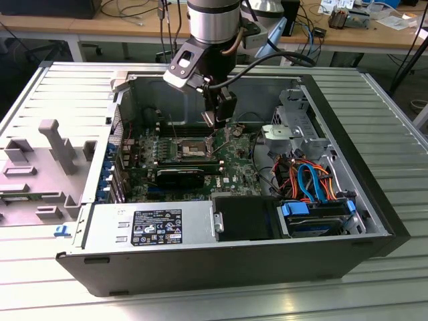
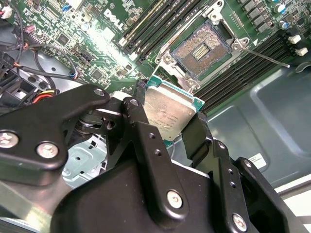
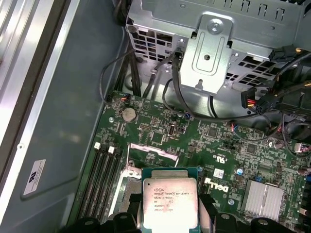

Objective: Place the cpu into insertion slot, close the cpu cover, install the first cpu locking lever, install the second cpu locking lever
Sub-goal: 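Place the cpu into insertion slot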

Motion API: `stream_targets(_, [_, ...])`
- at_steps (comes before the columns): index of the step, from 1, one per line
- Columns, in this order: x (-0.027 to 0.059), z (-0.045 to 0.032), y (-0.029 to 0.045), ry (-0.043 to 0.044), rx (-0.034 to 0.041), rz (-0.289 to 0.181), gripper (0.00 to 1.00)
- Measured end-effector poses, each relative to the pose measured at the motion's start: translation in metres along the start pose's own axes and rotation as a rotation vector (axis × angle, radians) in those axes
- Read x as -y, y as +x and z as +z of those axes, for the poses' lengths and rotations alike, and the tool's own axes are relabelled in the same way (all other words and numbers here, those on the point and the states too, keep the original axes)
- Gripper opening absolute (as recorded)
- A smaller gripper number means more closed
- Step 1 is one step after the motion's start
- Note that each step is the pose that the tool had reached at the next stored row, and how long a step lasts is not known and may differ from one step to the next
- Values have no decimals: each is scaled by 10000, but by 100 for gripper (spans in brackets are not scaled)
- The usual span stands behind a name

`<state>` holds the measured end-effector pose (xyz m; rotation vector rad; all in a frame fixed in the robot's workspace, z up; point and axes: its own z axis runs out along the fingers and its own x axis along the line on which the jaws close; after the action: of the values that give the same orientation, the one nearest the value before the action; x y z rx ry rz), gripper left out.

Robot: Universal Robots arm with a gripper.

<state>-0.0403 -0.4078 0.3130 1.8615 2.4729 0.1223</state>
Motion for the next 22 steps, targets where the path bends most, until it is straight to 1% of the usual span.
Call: stream_targets(22, [0,1,0,-5,33,369,55])
